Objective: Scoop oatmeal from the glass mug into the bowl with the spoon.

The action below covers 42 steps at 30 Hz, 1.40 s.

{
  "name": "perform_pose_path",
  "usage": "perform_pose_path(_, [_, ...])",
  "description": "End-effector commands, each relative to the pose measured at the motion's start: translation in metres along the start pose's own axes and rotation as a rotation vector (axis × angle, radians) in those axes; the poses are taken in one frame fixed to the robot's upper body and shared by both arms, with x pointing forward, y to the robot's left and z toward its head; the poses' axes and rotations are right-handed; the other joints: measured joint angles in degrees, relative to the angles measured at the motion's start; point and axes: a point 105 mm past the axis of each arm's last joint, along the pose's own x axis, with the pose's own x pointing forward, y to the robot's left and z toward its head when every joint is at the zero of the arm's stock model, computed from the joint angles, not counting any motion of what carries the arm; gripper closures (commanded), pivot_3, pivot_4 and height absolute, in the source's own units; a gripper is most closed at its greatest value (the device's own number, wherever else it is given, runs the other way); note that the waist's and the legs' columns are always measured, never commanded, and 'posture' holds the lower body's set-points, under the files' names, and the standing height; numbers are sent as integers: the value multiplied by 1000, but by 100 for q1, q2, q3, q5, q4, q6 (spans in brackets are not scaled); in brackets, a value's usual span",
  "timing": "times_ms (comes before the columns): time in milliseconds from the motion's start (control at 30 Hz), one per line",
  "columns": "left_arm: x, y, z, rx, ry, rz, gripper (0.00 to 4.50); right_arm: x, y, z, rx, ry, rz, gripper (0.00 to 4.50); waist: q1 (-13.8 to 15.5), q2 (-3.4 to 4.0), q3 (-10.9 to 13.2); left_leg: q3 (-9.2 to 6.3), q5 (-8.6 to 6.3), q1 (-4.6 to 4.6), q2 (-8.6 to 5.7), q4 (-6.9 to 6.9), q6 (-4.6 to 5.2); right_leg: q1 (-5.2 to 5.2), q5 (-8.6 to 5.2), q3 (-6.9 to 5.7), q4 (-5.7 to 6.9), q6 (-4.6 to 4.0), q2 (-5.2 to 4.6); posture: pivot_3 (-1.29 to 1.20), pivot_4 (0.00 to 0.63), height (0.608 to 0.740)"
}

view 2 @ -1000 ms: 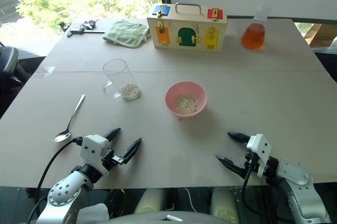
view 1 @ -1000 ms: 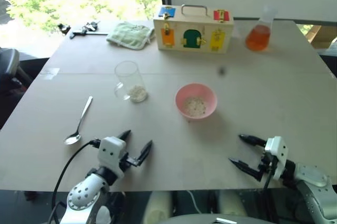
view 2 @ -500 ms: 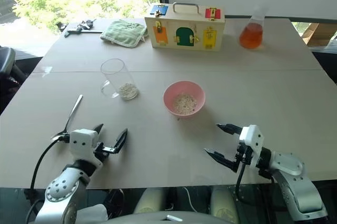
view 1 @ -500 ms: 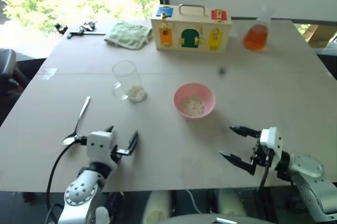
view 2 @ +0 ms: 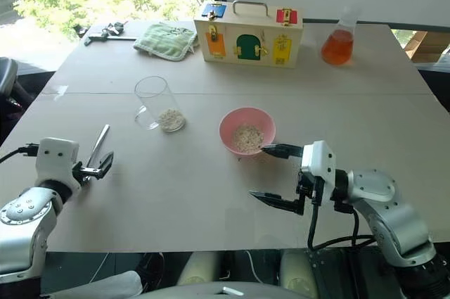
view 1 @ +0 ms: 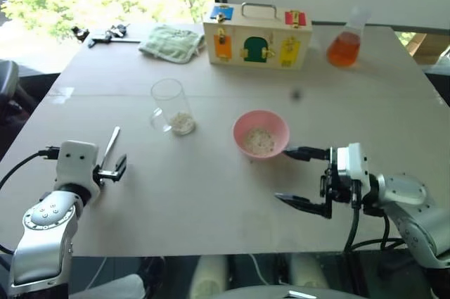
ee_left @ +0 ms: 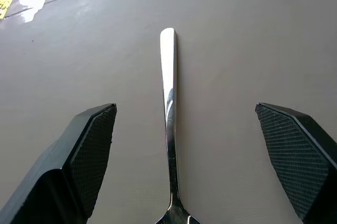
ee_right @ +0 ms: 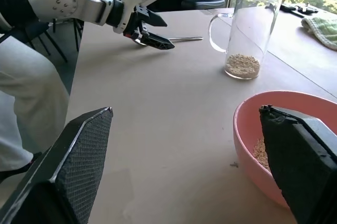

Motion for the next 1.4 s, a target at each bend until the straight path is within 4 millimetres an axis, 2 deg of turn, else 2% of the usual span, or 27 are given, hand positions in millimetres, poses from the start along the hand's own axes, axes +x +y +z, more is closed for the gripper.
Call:
perform_pose_path(33, [3,1,-2,19,30,3,50,4,3,12,-52,-24,32,0,3,1,0,0,0,1,0,0,0,0,0,0,0,0,0,0,150,740])
perform_pose_path(233, [10,-4,-10,5,87,-6,50,4,2,11,-61,-23,31,0,7,6,-1,-1,1,4,0,0,-1,3,0,-2,7,-1,-5,0,150,740])
perform_pose_path(533, [-2,16,-35,-326,136,33,50,2,1,4,-66,-20,14,0,-36,7,-2,2,3,11,1,0,-5,3,0,4,14,0,-5,0,150,740])
perform_pose_path(800, [-1,23,-61,-295,194,-10,50,3,-2,3,-69,-24,12,0,-126,22,-9,8,3,20,0,-1,-5,4,0,7,18,0,-5,0,150,740])
perform_pose_path(833, [0,24,-62,-295,193,-13,580,3,-2,3,-69,-24,12,0,-139,26,-12,8,3,21,0,-1,-5,4,0,8,19,-1,-5,0,150,740])
perform_pose_path(867, [0,25,-62,-297,190,-13,784,3,-2,3,-68,-25,11,0,-146,31,-14,8,3,22,1,-1,-5,4,0,9,20,-1,-5,0,150,740])
perform_pose_path(967, [1,25,-63,-286,188,-22,2094,4,-2,3,-67,-29,9,0,-166,40,-20,9,3,27,3,-3,-6,3,0,13,24,-2,-3,0,150,740])
perform_pose_path(1000, [1,26,-63,-284,188,-23,2700,4,-1,3,-67,-30,9,0,-168,42,-21,11,3,30,4,-4,-6,3,0,16,25,-2,-2,0,150,740])
perform_pose_path(1100, [-2,25,-67,-282,196,-24,4040,5,-2,3,-66,-34,3,0,-168,45,-22,14,3,31,5,-5,-6,3,0,19,25,-2,-3,0,150,740])
perform_pose_path(1167, [-4,26,-70,-283,201,-19,4446,5,-3,3,-65,-37,-4,0,-168,47,-23,18,3,31,4,-5,-6,2,0,22,23,-2,-6,0,150,740])
perform_pose_path(1300, [-10,31,-70,-293,178,-2,4446,5,-4,4,-64,-44,-10,0,-183,49,-25,28,2,31,3,-8,-5,-3,1,33,22,-2,-10,0,150,740])
perform_pose_path(1400, [-15,26,-50,-328,36,-64,4446,6,-4,5,-60,-51,-12,0,-188,50,-24,33,2,32,6,-12,-6,-9,0,38,22,-3,-12,0,150,740])
